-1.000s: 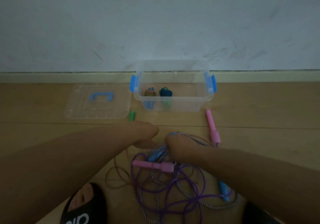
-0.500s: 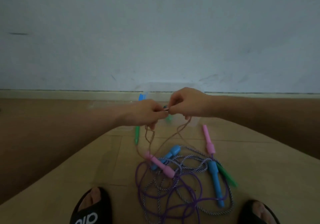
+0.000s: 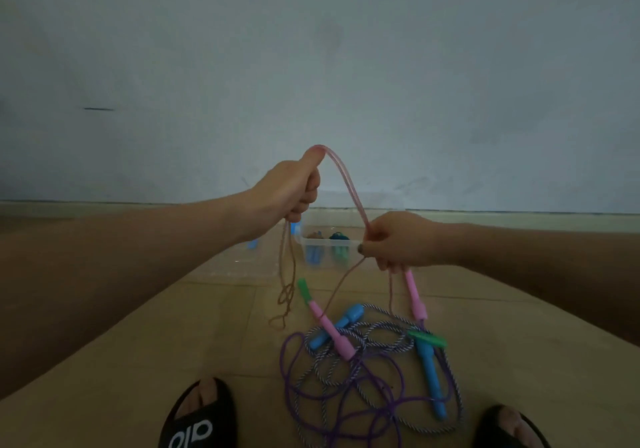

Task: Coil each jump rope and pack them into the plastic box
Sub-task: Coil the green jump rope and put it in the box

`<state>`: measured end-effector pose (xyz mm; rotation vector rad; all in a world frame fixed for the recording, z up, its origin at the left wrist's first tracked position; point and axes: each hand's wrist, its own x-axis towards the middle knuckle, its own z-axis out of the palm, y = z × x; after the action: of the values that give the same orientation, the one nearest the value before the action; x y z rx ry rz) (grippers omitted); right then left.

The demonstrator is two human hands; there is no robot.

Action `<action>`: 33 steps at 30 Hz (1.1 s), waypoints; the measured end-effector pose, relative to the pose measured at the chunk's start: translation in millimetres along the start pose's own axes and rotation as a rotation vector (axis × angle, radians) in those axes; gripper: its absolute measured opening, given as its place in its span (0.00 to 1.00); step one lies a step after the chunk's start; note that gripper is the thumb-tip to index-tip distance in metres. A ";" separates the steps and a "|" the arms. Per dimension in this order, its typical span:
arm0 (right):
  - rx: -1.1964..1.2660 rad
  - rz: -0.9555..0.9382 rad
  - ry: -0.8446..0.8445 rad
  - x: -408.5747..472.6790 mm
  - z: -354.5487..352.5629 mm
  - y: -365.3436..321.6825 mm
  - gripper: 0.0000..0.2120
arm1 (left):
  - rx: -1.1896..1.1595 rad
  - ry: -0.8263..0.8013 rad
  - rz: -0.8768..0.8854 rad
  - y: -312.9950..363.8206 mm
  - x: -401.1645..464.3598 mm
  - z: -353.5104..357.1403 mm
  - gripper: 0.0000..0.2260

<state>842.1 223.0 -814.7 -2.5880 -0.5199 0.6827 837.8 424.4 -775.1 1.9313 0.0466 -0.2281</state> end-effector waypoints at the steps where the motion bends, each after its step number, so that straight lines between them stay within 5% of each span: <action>1: -0.031 0.007 -0.007 -2.8 5.8 -1.1 0.09 | 0.001 -0.013 0.010 0.5 -4.7 0.9 0.21; 5: -0.149 -0.015 0.113 -17.0 14.1 -6.4 0.13 | 0.055 -0.030 0.107 5.9 -22.5 1.0 0.20; 8: 0.209 -0.088 0.213 -23.7 14.6 -20.1 0.24 | 0.345 -0.022 0.325 2.8 -28.1 4.2 0.19; 11: 0.671 -0.158 0.224 -26.9 7.8 -35.1 0.14 | 0.504 -0.063 0.436 -1.4 -28.4 11.5 0.21; 13: 0.703 -0.187 0.216 -27.3 10.7 -39.8 0.05 | 0.595 -0.110 0.477 -6.0 -26.6 12.5 0.21; 17: -0.112 -0.251 0.268 -21.5 28.7 -11.8 0.13 | 0.896 -0.230 0.440 -34.3 -21.2 -7.7 0.20; 22: -0.599 0.151 -0.264 -15.8 49.0 53.8 0.17 | 0.958 -0.230 0.243 -70.7 -17.6 -38.8 0.20; 24: -0.325 0.195 -0.307 -10.9 53.2 46.7 0.28 | 0.908 -0.230 0.216 -73.2 -17.6 -35.0 0.20; 26: 0.208 0.089 -0.228 -2.9 52.6 20.8 0.35 | 0.887 -0.260 0.225 -73.1 -18.2 -23.1 0.20; 29: 0.710 -0.036 -0.165 0.8 48.0 -22.3 0.26 | 0.880 -0.310 0.256 -68.9 -19.5 -5.7 0.19; 31: 0.727 -0.081 -0.097 1.7 49.7 -35.8 0.12 | 0.859 -0.307 0.265 -66.2 -18.3 -3.9 0.19; 33: 0.462 -0.137 -0.010 3.5 48.7 -30.9 0.04 | 0.850 -0.324 0.267 -67.3 -17.0 -7.9 0.19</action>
<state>811.5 264.9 -840.1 -2.0995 -0.4723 0.6777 812.6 457.6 -831.2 2.6769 -0.6087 -0.4240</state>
